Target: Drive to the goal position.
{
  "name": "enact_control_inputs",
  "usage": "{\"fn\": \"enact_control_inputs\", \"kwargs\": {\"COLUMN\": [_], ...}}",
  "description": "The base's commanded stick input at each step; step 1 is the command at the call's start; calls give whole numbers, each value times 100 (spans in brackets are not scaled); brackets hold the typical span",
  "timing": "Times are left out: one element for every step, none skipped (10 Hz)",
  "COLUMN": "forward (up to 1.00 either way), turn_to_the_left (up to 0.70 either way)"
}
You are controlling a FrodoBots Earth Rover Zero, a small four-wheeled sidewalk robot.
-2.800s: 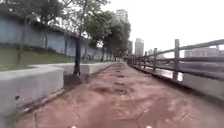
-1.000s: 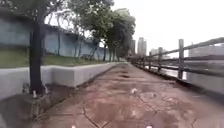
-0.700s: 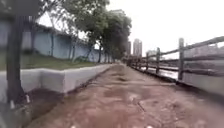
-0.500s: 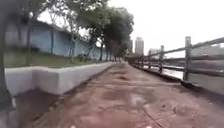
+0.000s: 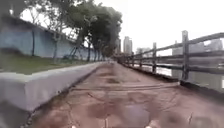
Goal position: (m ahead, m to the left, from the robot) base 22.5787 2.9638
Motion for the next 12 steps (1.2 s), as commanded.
{"fn": "enact_control_inputs", "kwargs": {"forward": [100, 100, 100, 100, 100, 100, 100, 100, 100, 100, 100, 100], "turn_to_the_left": [5, 5, 5, 5, 5, 5, 5, 5, 5, 5, 5, 5]}}
